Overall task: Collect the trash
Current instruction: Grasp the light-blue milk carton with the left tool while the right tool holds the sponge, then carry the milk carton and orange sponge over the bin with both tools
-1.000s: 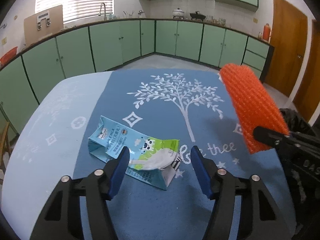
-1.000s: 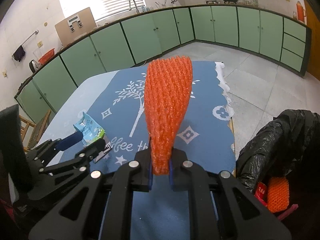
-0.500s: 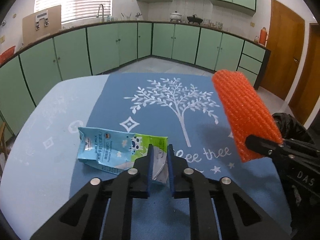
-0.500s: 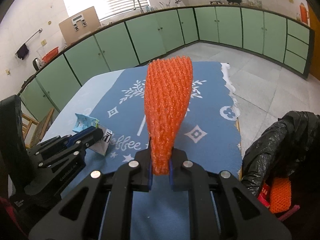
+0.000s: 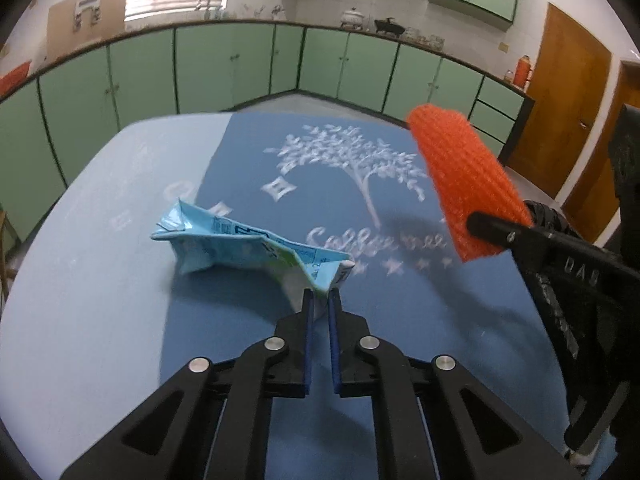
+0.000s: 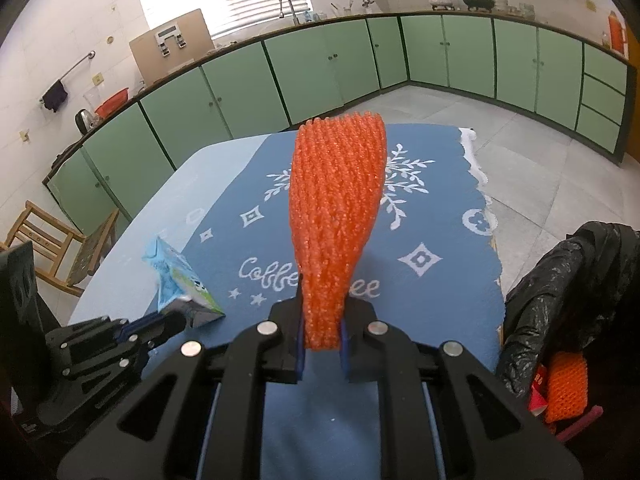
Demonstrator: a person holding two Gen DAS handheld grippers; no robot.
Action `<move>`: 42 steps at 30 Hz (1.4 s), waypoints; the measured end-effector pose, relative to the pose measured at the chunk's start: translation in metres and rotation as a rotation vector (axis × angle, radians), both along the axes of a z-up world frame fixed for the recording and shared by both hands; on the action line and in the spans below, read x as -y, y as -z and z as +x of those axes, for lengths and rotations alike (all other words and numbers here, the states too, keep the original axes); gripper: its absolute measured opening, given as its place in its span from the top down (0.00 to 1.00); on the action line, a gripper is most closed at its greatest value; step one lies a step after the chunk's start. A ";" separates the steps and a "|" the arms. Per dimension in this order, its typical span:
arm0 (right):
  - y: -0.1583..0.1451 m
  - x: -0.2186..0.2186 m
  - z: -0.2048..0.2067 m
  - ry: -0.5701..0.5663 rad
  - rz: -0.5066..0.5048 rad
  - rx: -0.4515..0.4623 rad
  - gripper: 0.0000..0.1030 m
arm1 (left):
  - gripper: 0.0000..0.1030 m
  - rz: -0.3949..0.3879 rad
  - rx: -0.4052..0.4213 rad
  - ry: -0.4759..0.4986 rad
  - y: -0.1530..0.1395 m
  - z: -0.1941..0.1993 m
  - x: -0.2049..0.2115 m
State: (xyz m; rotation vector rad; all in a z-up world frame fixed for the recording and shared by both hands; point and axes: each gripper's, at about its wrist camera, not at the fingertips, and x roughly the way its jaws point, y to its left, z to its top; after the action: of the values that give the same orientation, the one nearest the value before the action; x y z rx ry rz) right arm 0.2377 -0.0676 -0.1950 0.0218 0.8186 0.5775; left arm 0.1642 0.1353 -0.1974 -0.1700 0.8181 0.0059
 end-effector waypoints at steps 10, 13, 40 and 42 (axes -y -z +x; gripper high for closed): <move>-0.003 -0.010 -0.007 -0.023 -0.011 0.011 0.87 | 0.43 -0.051 0.014 -0.068 -0.007 -0.015 -0.009; -0.002 -0.008 -0.006 -0.016 -0.017 0.006 0.87 | 0.39 -0.066 0.012 -0.093 -0.008 -0.005 -0.010; 0.003 -0.008 -0.008 -0.019 -0.027 -0.013 0.87 | 0.72 -0.128 -0.017 -0.130 0.008 0.029 -0.026; 0.001 -0.008 -0.010 -0.019 -0.023 -0.010 0.87 | 0.72 -0.119 -0.011 -0.123 0.006 0.027 -0.025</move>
State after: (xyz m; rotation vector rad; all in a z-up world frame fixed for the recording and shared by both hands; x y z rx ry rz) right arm 0.2280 -0.0601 -0.1962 -0.0040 0.8361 0.5863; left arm 0.1908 0.1602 -0.2029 -0.3331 0.8182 0.0742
